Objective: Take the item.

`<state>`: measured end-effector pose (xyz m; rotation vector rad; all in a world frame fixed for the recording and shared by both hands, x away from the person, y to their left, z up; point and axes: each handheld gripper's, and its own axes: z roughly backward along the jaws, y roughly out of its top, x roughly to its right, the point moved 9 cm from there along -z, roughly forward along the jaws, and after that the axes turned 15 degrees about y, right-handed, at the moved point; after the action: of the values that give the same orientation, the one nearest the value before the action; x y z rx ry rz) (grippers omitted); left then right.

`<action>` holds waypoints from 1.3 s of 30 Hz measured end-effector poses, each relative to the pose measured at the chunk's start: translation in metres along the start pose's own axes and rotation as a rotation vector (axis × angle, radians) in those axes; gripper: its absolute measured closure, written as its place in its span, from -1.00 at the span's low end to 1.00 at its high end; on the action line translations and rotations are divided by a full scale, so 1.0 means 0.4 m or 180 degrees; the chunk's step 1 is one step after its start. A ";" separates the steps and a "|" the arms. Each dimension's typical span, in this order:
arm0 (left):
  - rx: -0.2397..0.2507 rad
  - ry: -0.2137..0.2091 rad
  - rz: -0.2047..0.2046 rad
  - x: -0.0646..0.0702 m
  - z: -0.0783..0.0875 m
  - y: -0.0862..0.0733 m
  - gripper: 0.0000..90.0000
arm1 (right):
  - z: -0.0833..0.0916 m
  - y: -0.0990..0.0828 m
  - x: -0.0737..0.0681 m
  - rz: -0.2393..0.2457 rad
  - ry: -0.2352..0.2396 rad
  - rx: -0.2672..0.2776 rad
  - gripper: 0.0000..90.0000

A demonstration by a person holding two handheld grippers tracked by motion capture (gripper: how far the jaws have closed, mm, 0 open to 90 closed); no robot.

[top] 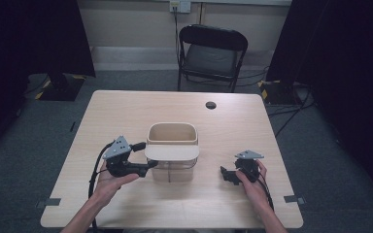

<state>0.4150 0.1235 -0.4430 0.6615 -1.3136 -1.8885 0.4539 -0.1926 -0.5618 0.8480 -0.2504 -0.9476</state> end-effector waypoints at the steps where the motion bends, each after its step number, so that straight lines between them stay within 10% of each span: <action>1: 0.0012 -0.0004 0.0001 0.000 0.000 0.002 -0.51 | 0.000 0.000 0.000 0.0000 0.0000 0.0000 -0.73; 39: 0.0046 -0.0086 -0.0011 0.003 -0.015 0.027 -0.49 | 0.000 0.000 0.000 0.0000 -0.0001 -0.0001 -0.73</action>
<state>0.4215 0.1168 -0.4351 0.6479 -1.3452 -1.8983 0.4539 -0.1927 -0.5618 0.8476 -0.2505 -0.9476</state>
